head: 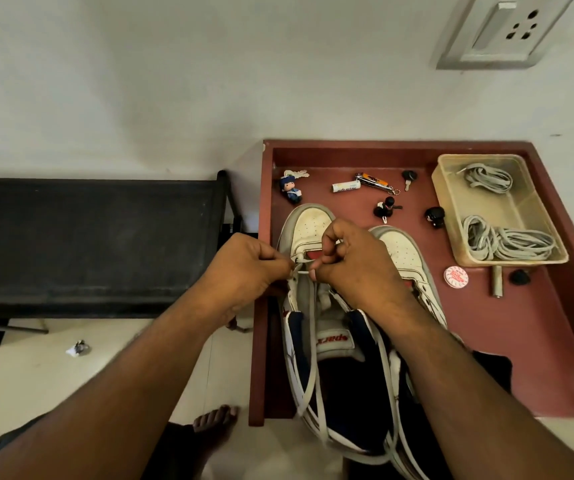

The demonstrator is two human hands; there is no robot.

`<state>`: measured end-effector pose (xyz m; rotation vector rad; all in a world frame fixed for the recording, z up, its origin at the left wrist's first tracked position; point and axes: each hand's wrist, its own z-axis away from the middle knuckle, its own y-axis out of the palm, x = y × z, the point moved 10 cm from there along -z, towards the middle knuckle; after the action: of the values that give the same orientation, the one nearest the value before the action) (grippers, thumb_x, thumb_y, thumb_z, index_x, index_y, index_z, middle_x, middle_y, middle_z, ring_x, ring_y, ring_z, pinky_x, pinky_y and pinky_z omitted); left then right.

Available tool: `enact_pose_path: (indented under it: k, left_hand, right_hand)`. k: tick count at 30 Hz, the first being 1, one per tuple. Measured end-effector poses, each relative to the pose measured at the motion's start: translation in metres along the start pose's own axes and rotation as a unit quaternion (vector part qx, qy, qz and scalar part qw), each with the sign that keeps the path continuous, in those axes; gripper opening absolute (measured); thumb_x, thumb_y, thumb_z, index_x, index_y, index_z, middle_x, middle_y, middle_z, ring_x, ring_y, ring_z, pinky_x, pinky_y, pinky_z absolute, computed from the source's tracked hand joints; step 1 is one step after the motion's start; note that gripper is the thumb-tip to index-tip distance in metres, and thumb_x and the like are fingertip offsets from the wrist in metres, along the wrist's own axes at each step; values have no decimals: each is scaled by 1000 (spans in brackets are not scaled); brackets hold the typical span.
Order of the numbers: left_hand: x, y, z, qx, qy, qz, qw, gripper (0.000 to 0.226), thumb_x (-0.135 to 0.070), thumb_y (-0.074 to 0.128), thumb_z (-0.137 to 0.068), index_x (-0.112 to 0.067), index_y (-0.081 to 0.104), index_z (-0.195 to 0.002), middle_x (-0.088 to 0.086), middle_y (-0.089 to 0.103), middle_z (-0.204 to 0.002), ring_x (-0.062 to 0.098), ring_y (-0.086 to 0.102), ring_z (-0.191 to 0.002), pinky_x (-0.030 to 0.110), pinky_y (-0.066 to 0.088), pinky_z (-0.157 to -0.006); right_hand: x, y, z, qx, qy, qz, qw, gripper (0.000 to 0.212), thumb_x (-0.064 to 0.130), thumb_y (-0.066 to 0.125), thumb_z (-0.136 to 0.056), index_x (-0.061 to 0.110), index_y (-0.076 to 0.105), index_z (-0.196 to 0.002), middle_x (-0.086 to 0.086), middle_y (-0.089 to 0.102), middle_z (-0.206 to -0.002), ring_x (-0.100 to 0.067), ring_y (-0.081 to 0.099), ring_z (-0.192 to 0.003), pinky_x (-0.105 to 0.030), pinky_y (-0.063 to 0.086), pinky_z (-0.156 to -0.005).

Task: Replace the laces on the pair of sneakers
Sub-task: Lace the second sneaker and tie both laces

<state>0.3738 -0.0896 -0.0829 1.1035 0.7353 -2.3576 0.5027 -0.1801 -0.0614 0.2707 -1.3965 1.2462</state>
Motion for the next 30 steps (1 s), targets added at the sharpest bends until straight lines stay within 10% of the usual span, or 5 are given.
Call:
enact_pose_path:
  k: [22,27,30]
  left_hand:
    - [-6,9,-10,52,6,9,999,13,-10,66,-90,-1,74,-93,14,75,-83,22,74,-76,25,61,-66]
    - [-15,12,-10,33,72,-115,990,5,-6,68,-89,-9,72,-90,7,72,-76,9,70,-64,17,56,-58]
    - [-20,16,-9,-2,108,-199,974,10,-10,65,-91,-17,66,-85,-4,65,-75,5,63,-61,11,45,-51]
  right_hand:
    - [-7,-2,0,-36,1,-4,999,37,0,77,-72,21,49,-61,8,54,-60,-3,57,-59,-11,44,-54]
    - [-8,1,-2,-30,6,6,1000,36,0,78,-70,21,50,-61,4,60,-65,-14,66,-72,-23,52,-64]
    - [-3,1,-3,-15,-2,33,999,35,2,77,-74,20,50,-62,9,51,-59,-6,55,-60,-9,41,-53]
